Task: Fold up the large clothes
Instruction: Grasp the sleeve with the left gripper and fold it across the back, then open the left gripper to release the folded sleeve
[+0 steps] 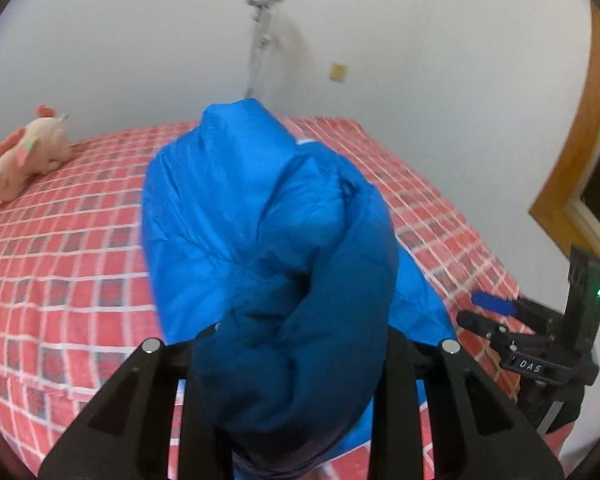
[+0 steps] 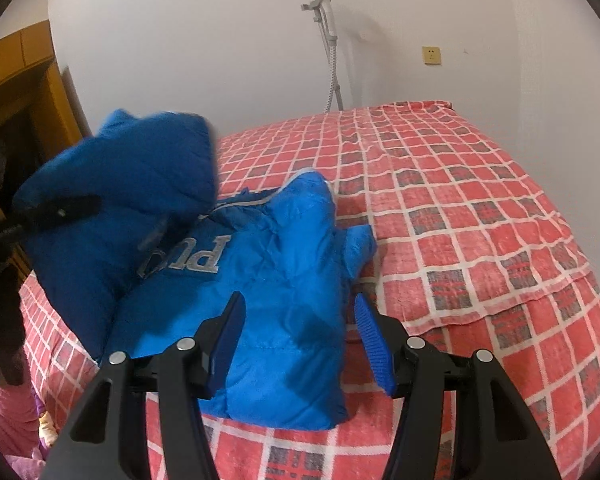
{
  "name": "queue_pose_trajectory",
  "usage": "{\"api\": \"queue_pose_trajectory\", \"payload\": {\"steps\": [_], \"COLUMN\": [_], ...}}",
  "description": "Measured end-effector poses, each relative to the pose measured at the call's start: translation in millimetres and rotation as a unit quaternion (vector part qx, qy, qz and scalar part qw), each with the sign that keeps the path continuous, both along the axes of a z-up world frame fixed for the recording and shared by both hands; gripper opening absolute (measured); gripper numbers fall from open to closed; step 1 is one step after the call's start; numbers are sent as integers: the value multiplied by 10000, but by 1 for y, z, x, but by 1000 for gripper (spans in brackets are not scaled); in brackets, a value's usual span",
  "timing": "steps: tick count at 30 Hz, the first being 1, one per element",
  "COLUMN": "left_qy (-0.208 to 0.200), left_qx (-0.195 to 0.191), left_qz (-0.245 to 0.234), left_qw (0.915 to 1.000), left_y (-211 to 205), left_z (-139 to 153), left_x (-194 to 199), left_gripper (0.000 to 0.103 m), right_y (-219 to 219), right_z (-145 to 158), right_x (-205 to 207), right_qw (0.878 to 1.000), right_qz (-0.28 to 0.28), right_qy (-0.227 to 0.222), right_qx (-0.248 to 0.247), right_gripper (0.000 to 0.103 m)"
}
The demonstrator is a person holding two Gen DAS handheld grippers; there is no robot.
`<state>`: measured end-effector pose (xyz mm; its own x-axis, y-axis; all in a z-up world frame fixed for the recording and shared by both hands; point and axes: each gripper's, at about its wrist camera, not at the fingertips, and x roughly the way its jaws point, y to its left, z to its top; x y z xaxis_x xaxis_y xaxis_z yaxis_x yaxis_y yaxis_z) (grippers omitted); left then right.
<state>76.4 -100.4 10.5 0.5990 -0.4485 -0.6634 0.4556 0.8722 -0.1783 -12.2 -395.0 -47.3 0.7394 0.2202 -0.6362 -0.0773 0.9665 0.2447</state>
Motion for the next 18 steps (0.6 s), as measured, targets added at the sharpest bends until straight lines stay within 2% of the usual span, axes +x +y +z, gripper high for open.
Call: {"api": "queue_pose_trajectory", "payload": {"steps": [4,9,14,18], "left_qy": [296,443,623,650], "left_qx": [153,351,237,192], "left_qz": [-318,-602,-709,-721], "left_qw": [9989,9966,9953,9951], "left_y": [-26,-42,-45,-45], "left_z": [-26,-56,-75,-78], "left_x": [5,7,13,12], "left_gripper": [27,29,29,29], "right_y": [-2,-4,-2,2], "right_z": [-3,-8,-12,-12], "right_x": [1,5,9,15], "right_qw": [10000,9999,9998,9995], "right_qz": [0,-4,27,59], "right_qy": [43,127,208,314], "right_qx": [7,25,30,39], "right_gripper": [57,57,57,57]}}
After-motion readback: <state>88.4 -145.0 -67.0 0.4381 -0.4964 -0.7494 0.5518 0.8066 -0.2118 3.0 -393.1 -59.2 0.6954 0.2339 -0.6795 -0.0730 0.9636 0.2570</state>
